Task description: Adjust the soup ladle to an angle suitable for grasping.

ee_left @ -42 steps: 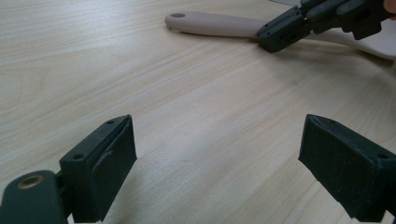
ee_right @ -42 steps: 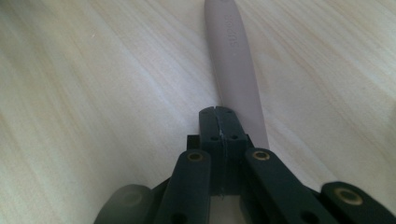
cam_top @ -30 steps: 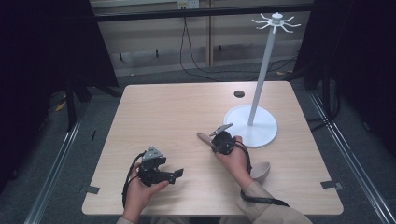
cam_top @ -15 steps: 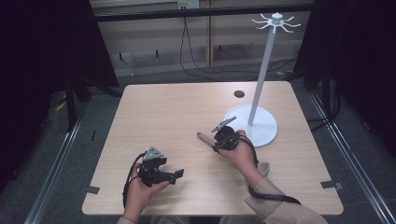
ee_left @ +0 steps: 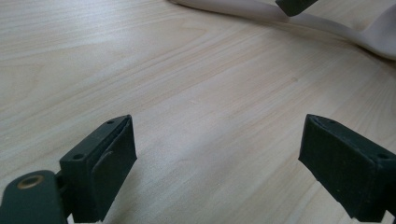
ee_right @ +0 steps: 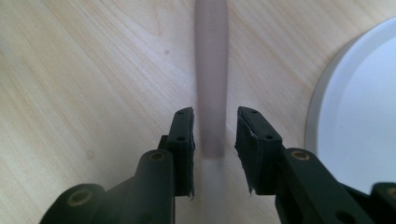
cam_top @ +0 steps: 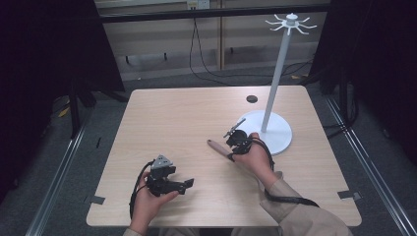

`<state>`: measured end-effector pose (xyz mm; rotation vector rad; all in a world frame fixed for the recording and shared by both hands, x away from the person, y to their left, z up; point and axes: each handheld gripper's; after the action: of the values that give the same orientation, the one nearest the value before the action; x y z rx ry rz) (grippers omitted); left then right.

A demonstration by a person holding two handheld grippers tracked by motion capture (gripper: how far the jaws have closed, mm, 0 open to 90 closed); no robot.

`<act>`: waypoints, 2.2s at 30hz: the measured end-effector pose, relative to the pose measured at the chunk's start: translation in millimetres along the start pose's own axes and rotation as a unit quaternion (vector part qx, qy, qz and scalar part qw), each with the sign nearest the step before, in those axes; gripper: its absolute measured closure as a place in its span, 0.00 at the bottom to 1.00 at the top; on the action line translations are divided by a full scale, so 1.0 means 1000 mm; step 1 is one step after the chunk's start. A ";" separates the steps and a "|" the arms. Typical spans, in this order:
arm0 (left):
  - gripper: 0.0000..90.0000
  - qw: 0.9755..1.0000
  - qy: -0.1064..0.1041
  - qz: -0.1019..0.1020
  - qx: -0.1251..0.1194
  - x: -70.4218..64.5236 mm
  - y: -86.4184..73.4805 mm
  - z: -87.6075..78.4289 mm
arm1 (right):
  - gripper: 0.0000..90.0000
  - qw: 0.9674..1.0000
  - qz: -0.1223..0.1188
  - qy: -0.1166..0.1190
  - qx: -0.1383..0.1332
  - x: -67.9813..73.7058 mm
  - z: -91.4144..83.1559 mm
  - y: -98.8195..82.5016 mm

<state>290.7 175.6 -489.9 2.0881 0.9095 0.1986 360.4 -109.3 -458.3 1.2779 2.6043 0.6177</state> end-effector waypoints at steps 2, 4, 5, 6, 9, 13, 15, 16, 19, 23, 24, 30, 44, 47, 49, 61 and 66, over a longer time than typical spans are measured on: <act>0.12 1.000 -0.001 -0.001 -0.001 0.000 0.000 0.000 | 0.75 1.000 -0.005 0.002 0.009 -0.001 0.002 0.001; 0.12 1.000 -0.001 -0.003 -0.002 0.001 0.000 0.000 | 0.74 1.000 -0.006 0.003 0.018 -0.002 0.003 0.002; 0.12 1.000 -0.001 -0.003 -0.002 0.001 0.000 0.000 | 0.74 1.000 -0.005 0.006 0.022 -0.002 0.004 0.003; 0.12 1.000 -0.001 -0.002 -0.003 0.001 0.000 0.000 | 0.74 1.000 -0.006 0.007 0.024 -0.002 0.005 0.003; 0.12 1.000 0.001 -0.002 -0.002 0.002 0.000 -0.001 | 0.74 0.999 -0.005 0.006 0.042 -0.002 0.008 0.003; 0.12 1.000 0.000 -0.002 -0.002 0.002 0.000 -0.001 | 0.74 0.998 -0.005 0.011 0.057 -0.002 0.015 0.000; 0.12 1.000 0.001 -0.003 -0.003 0.002 0.000 -0.001 | 0.78 0.999 -0.002 0.018 0.050 -0.004 0.017 -0.002; 0.12 1.000 0.002 -0.003 -0.003 0.002 0.000 -0.002 | 0.81 0.998 0.003 0.020 0.051 -0.004 0.016 -0.002; 0.12 1.000 -0.002 -0.005 -0.006 0.002 0.000 -0.002 | 0.85 0.998 0.004 0.025 0.049 -0.006 0.015 -0.004; 0.12 1.000 0.000 -0.007 -0.008 0.003 0.000 -0.002 | 0.86 0.999 0.012 0.027 0.034 -0.009 0.011 -0.007; 0.12 1.000 0.000 -0.007 -0.008 0.003 0.000 -0.002 | 0.86 0.999 0.014 0.030 0.030 -0.010 0.009 -0.007; 0.12 1.000 0.003 -0.005 -0.008 0.002 0.001 -0.003 | 0.86 0.998 0.030 0.045 -0.030 -0.019 -0.015 -0.011; 0.12 1.000 0.004 -0.005 -0.009 0.001 0.001 -0.002 | 0.86 0.986 0.059 0.049 -0.148 -0.034 -0.050 -0.030; 0.12 1.000 0.007 -0.002 -0.006 0.001 0.001 -0.002 | 0.86 0.981 0.067 0.047 -0.174 -0.039 -0.060 -0.034; 0.12 1.000 0.004 -0.003 -0.008 0.000 0.001 -0.001 | 0.86 0.979 0.070 0.046 -0.185 -0.040 -0.064 -0.036; 0.12 1.000 0.003 -0.003 -0.006 0.000 0.000 0.001 | 0.86 0.961 0.077 0.041 -0.264 -0.045 -0.097 -0.057; 0.12 1.000 0.002 0.000 -0.002 0.000 0.000 0.002 | 0.86 0.957 0.074 0.043 -0.276 -0.047 -0.106 -0.063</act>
<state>291.4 174.3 -491.2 2.0856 0.9110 0.2048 309.1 -211.1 -392.1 1.2715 2.1607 1.3361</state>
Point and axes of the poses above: each handheld gripper's, and its own axes: z roughly forward along the jaws, y roughly out of its top, x roughly to its left, and after that the axes turned 4 degrees about z, right-handed
